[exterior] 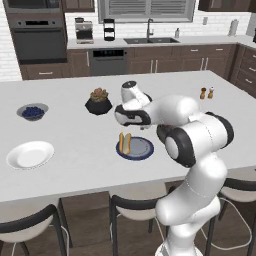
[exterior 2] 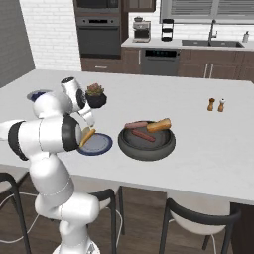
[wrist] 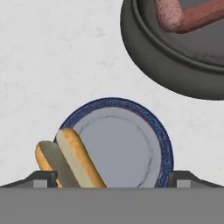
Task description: Place one bun and one sausage from the bowl on each plate.
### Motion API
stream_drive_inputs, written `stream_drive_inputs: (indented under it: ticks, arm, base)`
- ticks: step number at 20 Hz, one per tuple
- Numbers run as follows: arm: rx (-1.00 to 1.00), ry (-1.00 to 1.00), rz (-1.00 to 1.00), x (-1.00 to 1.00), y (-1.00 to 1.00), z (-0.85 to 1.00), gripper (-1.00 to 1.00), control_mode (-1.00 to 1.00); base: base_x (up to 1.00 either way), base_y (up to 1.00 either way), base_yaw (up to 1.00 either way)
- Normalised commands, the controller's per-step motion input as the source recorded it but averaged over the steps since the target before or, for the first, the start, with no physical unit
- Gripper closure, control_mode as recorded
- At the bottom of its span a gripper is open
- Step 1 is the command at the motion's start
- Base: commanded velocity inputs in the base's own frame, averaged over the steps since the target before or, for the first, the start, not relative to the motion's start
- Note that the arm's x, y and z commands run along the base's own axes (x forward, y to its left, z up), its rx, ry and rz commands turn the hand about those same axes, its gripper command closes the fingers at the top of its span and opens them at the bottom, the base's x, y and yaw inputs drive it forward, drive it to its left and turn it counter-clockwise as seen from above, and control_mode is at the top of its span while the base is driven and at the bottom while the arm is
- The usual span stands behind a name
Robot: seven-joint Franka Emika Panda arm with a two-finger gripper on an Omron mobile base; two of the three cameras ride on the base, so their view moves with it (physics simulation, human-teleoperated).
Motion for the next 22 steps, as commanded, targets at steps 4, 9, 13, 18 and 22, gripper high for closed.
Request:
stream_drive_inputs:
  ticks: [4, 9, 13, 18, 22]
  arm:
    - [0.07, 0.07, -0.08, 0.00, -1.00, 0.27, -1.00, -1.00]
    - [0.14, 0.09, -0.10, 0.36, -1.00, 0.17, -1.00, -1.00]
    - [0.21, 0.14, -0.08, 0.56, -0.98, 0.05, -1.00, -1.00]
    - [0.12, 0.21, -0.04, 0.57, -0.93, -0.06, -1.00, -1.00]
    - [0.01, 0.07, 0.00, 0.48, -0.15, -0.07, -1.00, -1.00]
  base:
    - [0.00, 0.00, 0.00]
    - [0.00, 0.00, 0.00]
    - [0.00, 0.00, 0.00]
    - [0.00, 0.00, 0.00]
    - [0.00, 0.00, 0.00]
